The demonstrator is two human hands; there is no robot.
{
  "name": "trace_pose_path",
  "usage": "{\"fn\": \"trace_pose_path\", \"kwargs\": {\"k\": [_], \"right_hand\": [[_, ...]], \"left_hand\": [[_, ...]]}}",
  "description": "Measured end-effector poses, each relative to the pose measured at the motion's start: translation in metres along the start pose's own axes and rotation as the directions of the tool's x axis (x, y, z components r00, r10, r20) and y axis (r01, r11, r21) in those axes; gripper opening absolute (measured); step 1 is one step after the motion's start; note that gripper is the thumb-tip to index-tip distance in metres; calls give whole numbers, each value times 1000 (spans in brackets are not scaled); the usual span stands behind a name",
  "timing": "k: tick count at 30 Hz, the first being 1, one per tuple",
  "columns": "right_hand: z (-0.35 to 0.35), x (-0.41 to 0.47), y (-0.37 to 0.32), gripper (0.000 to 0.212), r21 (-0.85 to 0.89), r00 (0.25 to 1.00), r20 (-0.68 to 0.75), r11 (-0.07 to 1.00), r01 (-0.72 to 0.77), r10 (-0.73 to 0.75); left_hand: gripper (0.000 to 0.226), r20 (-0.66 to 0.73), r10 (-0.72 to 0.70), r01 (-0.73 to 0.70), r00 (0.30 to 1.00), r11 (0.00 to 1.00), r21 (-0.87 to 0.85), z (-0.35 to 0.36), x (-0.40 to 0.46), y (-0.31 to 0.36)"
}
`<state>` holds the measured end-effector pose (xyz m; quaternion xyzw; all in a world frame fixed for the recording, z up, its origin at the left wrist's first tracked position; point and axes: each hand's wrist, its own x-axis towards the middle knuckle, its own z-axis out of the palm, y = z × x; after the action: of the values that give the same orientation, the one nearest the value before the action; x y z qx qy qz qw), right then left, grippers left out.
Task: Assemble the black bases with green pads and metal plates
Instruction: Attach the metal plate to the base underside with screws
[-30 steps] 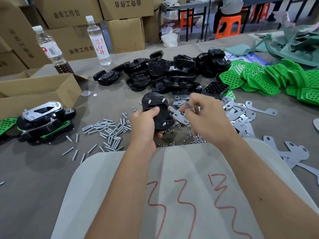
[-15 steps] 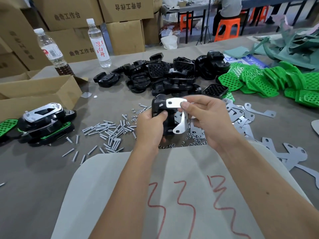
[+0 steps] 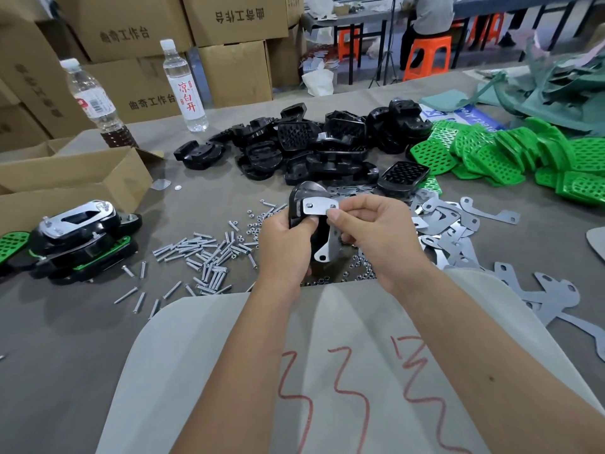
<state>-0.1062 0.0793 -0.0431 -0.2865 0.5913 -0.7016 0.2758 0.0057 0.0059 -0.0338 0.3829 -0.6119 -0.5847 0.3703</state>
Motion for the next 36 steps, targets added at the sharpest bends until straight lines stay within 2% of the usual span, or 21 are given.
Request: {"fn": "trace_pose_path", "kwargs": {"k": [4,8,11,15,18,23,30,36], "right_hand": [[-1,-2,-3,21,48,999,-15,998,-39,40],[-1,-2,-3,28,40,995,-75,997,-67,70],[-3,-2,-3,30,4,996,-58,998,-60,60],[-4,0,-4,27,-58,994,-25,992,-108,107],[-6,0,-7,24,-28,991,-15,991,-132,132],[-3,-1,-9,25,52,993,-56,994,-96,99],[-4,-2,-4,26,17,994,-101,999,-40,42],[1,-3,3,29,-174,993,-85,983,64,-80]], "left_hand": [[30,4,-59,59,998,998,-19,-2,3,-2],[21,38,-65,66,997,997,-30,-5,1,0],[14,50,-77,78,996,997,-23,-5,1,0],[18,45,-54,55,998,998,-26,-4,2,-1],[12,121,-56,54,991,998,20,-6,1,0],[27,197,-108,105,975,994,24,-8,0,1],[22,242,-169,172,955,985,11,-6,-2,4],[17,206,-186,196,961,980,-29,-14,-2,8]]}}
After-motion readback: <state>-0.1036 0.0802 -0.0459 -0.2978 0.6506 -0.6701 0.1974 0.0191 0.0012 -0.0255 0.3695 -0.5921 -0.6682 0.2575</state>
